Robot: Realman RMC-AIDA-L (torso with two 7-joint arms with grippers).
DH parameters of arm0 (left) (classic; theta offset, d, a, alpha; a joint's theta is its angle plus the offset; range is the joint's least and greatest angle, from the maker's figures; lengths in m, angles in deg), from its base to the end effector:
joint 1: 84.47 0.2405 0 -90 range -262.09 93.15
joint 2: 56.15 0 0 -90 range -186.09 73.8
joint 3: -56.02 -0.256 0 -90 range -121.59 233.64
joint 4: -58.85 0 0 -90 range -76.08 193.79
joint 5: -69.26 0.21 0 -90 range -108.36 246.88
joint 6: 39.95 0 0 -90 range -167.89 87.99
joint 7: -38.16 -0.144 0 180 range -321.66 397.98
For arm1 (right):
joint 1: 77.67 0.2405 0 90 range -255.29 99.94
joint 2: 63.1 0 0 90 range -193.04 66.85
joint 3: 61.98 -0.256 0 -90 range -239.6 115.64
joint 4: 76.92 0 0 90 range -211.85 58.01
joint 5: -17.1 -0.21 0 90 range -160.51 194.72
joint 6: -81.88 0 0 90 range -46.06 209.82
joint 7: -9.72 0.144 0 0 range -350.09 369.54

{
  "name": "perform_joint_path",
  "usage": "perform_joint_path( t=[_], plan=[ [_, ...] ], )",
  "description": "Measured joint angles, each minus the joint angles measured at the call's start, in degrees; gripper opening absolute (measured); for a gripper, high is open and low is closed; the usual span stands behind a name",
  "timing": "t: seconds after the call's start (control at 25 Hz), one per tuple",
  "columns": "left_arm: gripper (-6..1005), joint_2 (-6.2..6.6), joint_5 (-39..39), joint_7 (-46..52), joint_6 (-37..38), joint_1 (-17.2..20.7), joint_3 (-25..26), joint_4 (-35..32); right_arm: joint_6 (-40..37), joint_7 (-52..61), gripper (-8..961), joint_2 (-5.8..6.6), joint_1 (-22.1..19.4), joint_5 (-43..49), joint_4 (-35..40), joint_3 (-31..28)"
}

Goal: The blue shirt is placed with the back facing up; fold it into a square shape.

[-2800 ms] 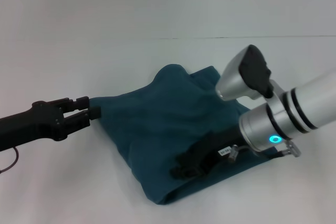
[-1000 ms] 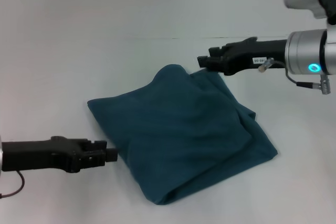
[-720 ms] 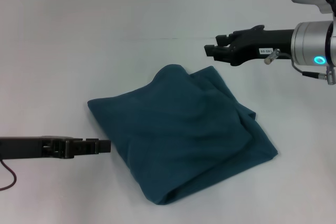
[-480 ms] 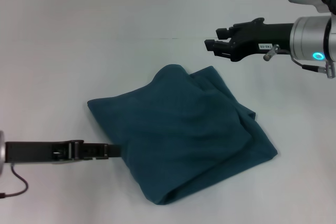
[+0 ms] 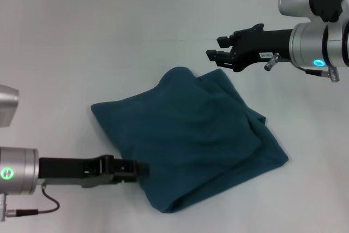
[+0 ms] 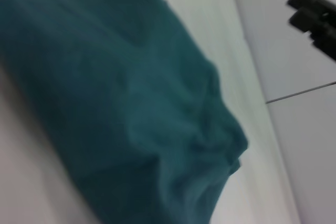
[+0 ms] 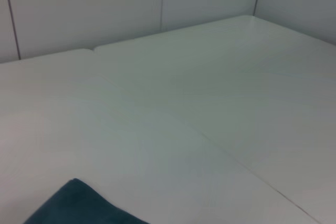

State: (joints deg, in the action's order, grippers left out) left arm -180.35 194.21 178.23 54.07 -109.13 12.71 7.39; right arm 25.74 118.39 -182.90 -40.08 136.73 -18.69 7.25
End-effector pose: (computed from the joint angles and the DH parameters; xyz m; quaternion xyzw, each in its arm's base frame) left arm -0.2664 0.2959 -0.0131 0.7499 0.6376 0.1763 0.0018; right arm 0.1620 0.4257 -0.0056 -0.9405 0.1684 0.0983 0.2784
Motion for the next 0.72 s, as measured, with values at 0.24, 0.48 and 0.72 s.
perform_joint_path(
  t=[0.24, 0.48, 0.72],
  plan=[
    [472, -0.15, 1.2, 4.3, -0.7, -0.5, -4.6, -0.4, 1.0, -1.1, 403, 0.12, 0.1, 0.0, -1.1, -0.2],
    [473, 0.02, 1.3, 7.0, -0.4, -0.8, -5.4, -1.5, 0.8, -0.7, 402, 0.3, 0.3, 0.0, -1.0, -0.8],
    [473, 0.1, 2.0, 8.2, -0.6, -0.9, -5.8, -1.4, 0.2, -0.6, 401, 0.41, 0.7, 0.0, -1.0, -2.0]
  ],
)
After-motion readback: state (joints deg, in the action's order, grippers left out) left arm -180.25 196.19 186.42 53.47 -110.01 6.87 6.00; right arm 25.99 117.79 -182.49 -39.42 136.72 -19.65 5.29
